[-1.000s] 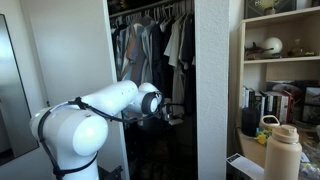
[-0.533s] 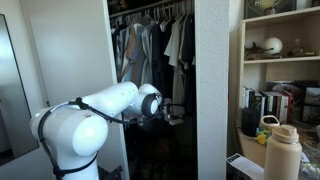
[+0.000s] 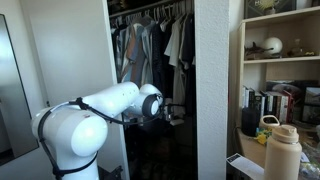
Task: Move the brown shoes on the shoe rack forwards
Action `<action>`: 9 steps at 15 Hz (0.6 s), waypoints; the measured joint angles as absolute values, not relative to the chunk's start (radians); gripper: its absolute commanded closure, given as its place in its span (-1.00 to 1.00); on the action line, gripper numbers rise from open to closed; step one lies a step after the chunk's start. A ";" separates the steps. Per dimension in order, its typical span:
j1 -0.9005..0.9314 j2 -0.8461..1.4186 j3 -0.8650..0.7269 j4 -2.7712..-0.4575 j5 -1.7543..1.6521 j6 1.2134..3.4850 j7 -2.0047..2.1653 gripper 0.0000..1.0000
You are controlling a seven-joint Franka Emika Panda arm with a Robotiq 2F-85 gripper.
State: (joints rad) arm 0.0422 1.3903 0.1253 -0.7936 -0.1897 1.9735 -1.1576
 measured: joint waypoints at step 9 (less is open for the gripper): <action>-0.011 1.383 0.164 -0.809 -0.133 2.011 -1.131 0.92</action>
